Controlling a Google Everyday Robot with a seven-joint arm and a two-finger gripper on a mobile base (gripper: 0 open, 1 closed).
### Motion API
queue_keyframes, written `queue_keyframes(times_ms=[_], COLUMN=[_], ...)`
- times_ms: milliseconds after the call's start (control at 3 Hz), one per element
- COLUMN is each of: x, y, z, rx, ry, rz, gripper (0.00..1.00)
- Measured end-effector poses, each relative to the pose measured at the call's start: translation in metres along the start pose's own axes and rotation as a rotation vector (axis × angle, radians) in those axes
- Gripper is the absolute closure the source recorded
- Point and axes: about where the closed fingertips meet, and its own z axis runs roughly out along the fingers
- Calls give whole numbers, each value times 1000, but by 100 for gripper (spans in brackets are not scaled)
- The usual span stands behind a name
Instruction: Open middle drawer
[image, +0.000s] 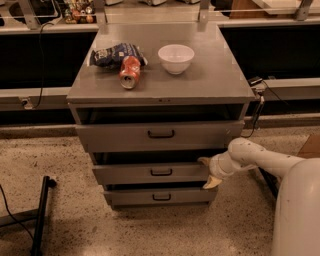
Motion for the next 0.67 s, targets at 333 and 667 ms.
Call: queue_keyframes(times_ms=[333, 667], x=[-2, -2], y=[8, 7], z=[-3, -5], rx=[3, 3], ry=[-5, -5], rz=[5, 5], gripper=[38, 41])
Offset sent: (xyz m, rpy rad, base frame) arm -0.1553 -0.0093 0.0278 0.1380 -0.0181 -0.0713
